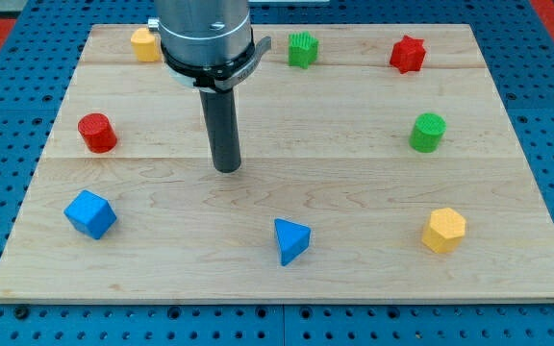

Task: Drag the red star beside the yellow heart

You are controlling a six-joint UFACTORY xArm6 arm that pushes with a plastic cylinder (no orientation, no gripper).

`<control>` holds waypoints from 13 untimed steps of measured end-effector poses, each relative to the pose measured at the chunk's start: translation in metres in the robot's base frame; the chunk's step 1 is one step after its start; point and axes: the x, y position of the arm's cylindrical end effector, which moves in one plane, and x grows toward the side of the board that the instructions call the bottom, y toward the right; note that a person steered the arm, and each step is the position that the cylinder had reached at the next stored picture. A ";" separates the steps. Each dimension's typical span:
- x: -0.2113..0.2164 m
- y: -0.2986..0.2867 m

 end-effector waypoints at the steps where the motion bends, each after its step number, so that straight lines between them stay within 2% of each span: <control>1: -0.004 0.000; 5: -0.009 0.001; 6: -0.033 0.021; 7: -0.051 0.069; 8: -0.065 0.148; 10: -0.146 0.303; 11: -0.183 0.325; 12: -0.218 0.302; 13: -0.213 0.263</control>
